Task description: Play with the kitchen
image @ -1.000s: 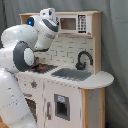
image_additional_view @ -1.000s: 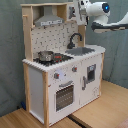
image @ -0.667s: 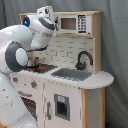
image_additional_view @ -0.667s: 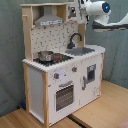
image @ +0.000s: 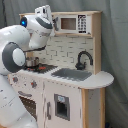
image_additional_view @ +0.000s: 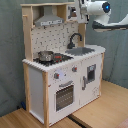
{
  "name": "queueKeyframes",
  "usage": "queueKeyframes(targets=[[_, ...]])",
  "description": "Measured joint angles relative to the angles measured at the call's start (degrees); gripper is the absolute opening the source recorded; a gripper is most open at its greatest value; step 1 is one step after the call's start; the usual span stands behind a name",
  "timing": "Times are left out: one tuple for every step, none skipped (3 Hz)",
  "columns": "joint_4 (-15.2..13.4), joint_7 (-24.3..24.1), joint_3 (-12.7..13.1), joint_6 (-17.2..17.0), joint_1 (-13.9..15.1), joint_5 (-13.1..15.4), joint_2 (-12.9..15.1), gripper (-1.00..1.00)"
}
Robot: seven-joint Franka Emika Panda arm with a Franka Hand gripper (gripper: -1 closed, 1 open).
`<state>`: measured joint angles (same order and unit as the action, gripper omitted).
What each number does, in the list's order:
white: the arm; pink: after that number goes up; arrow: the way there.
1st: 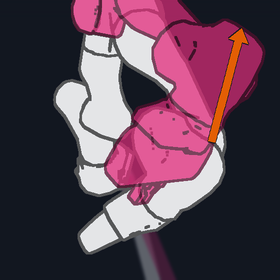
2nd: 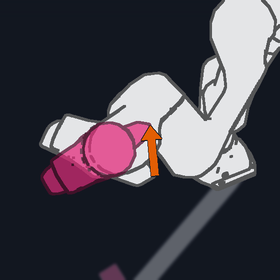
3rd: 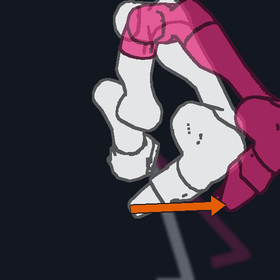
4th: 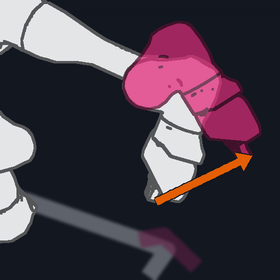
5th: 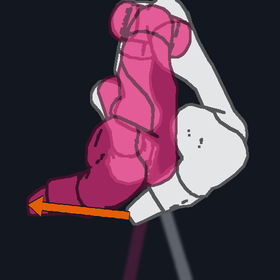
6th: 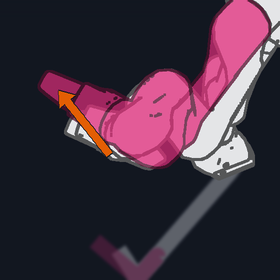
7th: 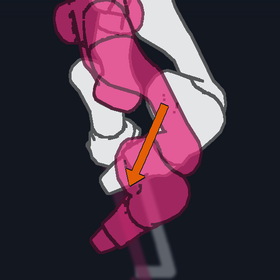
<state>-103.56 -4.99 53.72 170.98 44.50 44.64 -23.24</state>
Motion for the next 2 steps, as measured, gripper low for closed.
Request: queueKeyframes(targets=[[-1.8,-1.9,-0.1,0.0,0.0,0.0,-3.8,1.0],[-5.3,-3.3,-0.6,0.1,0.0,0.0,-9.3,1.0]])
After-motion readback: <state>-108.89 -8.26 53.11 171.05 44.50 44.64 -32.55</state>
